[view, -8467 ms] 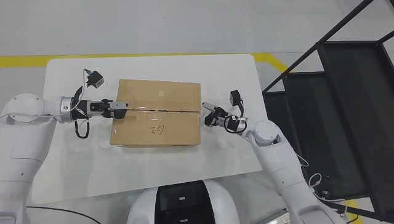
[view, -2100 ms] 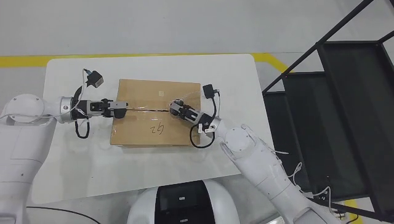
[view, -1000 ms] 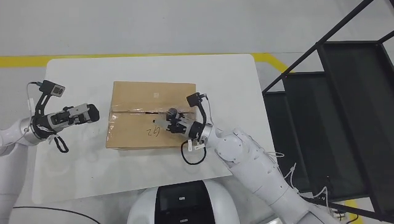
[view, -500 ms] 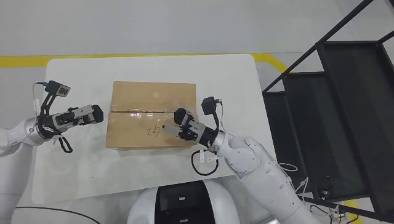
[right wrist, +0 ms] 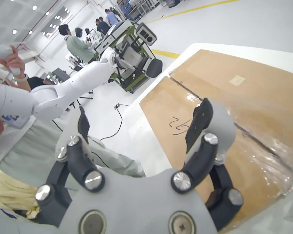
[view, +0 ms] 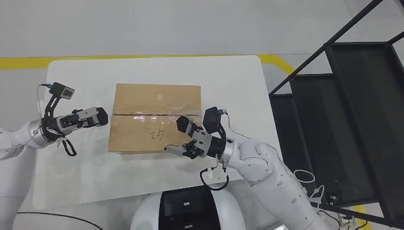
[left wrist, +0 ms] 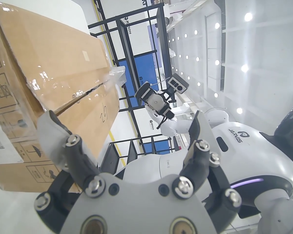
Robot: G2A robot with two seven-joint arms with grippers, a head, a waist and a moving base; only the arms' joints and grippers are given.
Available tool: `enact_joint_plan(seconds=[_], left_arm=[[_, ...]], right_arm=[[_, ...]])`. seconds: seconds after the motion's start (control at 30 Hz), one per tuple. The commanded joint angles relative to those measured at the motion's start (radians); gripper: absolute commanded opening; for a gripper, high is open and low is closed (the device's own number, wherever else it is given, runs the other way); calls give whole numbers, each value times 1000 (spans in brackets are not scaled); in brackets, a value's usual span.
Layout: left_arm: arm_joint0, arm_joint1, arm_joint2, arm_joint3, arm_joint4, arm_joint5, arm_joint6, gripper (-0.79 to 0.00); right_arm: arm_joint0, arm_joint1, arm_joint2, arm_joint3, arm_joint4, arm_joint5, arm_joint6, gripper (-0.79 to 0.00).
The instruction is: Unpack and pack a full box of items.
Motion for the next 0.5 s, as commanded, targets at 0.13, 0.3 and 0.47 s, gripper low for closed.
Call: enact_joint_plan(seconds=[0.13, 0.3, 0.47], left_arm=[[-6, -2, 20, 5, 8, -5, 5, 0], [-24, -6, 41, 18, 15, -11, 11, 0], [-35, -8, 57, 26, 31, -19, 23, 0]], right_arm=[[-44, 5, 41, -54, 72, 95, -33, 0], [-138, 21, 202, -133, 159, 227, -83, 0], [-174, 29, 290, -101, 196, 310, -74, 0]])
